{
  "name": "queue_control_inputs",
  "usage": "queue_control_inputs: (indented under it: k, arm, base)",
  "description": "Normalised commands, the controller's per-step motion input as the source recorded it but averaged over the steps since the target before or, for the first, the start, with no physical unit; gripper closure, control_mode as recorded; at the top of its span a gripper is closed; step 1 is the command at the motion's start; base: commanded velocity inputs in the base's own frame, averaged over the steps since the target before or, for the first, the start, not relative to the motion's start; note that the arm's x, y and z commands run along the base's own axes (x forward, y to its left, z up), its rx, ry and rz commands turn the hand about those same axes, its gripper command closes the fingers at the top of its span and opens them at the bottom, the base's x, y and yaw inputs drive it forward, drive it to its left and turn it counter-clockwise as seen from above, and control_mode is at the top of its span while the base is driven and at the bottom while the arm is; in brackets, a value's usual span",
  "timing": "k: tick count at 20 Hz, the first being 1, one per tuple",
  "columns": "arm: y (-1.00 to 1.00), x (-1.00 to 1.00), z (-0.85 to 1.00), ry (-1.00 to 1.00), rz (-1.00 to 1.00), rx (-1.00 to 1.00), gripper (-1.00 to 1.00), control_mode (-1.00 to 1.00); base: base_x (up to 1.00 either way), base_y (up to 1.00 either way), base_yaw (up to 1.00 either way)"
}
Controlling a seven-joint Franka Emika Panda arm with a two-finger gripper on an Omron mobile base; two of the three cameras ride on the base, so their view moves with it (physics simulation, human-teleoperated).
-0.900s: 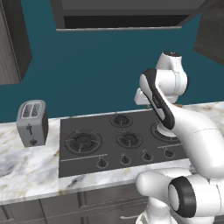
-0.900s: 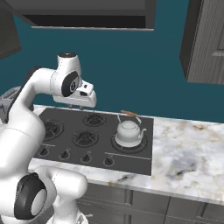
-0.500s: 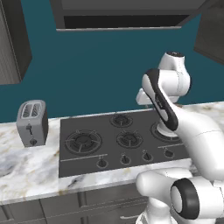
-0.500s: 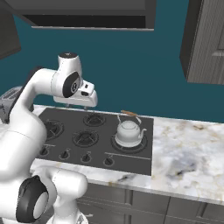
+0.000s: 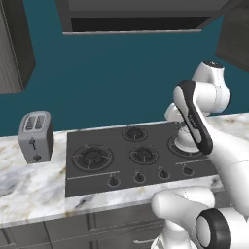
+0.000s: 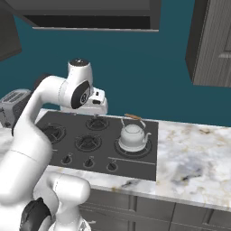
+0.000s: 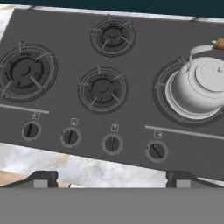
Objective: The kettle is done boiling. Turn off the stove, then wait for 300 timesteps before moving the kettle to the dining table.
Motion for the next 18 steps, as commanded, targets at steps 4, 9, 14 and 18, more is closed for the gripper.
queue_control_inputs:
  k: [4,9,14,18]
  arm:
    - [-0.34,-0.34,-0.2,-0.05,0.08,0.0,-1.0,-1.0]
    - [-0.29,-0.34,-0.36,-0.05,0.08,-0.03,-1.0,-1.0]
    - [-0.11,-0.17,-0.43,0.0,0.08,-0.13,-1.0,-1.0]
    - [-0.1,-0.09,-0.41,-0.02,0.08,-0.15,-1.0,-1.0]
  base:
    - [0.0,0.0,0.0]
    - [0.0,0.0,0.0]
    - [0.0,0.0,0.0]
    - [0.0,0.0,0.0]
